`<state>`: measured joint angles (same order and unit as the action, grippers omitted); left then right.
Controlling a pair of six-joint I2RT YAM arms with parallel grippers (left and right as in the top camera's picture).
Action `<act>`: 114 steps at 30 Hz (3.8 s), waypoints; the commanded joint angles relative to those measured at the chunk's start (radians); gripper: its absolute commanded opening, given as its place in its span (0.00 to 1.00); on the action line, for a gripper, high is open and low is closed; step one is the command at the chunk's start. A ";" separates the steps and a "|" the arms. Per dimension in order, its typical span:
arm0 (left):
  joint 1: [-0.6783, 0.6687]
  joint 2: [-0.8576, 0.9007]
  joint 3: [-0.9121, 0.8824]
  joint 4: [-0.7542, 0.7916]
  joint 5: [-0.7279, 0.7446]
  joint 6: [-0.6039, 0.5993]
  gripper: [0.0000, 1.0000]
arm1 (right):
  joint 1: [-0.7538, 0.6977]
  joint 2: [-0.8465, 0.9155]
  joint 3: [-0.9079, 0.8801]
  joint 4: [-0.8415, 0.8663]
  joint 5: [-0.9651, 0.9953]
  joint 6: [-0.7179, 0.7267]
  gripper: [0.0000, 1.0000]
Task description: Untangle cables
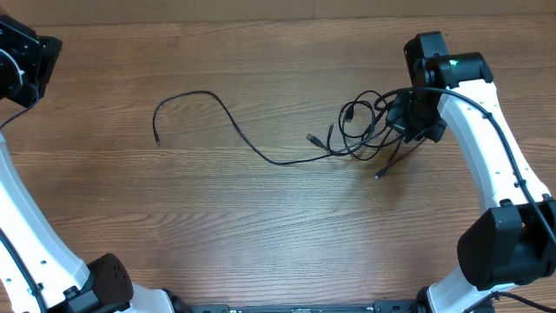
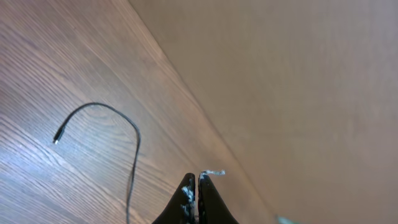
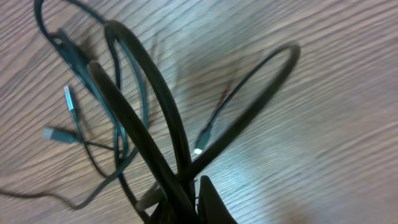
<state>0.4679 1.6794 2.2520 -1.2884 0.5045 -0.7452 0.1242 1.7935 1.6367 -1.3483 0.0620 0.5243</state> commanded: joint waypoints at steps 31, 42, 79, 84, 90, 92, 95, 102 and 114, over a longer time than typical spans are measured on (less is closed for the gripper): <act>-0.724 0.140 0.014 -0.203 0.093 0.743 1.00 | -0.002 -0.118 0.604 0.201 -1.234 0.037 0.04; -0.732 0.222 0.014 -0.248 0.365 1.089 1.00 | -0.002 -0.118 0.604 0.176 -1.261 0.037 0.04; -0.774 0.262 0.014 -0.273 0.405 1.267 0.10 | 0.033 -0.115 0.603 0.134 -1.230 0.044 0.04; -0.767 0.261 0.018 -0.233 0.406 1.149 0.04 | 0.033 -0.115 0.603 0.045 -1.064 -0.063 0.04; -0.713 0.229 0.113 -0.183 0.406 0.995 0.04 | 0.032 -0.098 0.601 -0.235 -0.233 -0.006 0.04; -0.696 0.216 0.168 -0.153 0.406 0.946 0.04 | 0.032 -0.081 0.601 -0.299 -0.099 0.000 0.04; -0.675 0.200 0.266 -0.089 0.424 0.840 0.04 | 0.032 -0.058 0.586 -0.346 -0.009 -0.002 0.04; -0.618 0.161 0.476 0.133 0.499 0.542 0.04 | 0.032 -0.037 0.388 -0.293 0.053 0.000 0.04; -0.266 0.097 0.562 0.215 0.534 0.279 0.04 | 0.032 -0.028 0.043 -0.085 0.017 0.006 0.06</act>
<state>0.1455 1.7733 2.8082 -1.0702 0.9966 -0.3710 0.1577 1.7779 1.6917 -1.4502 0.0914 0.5236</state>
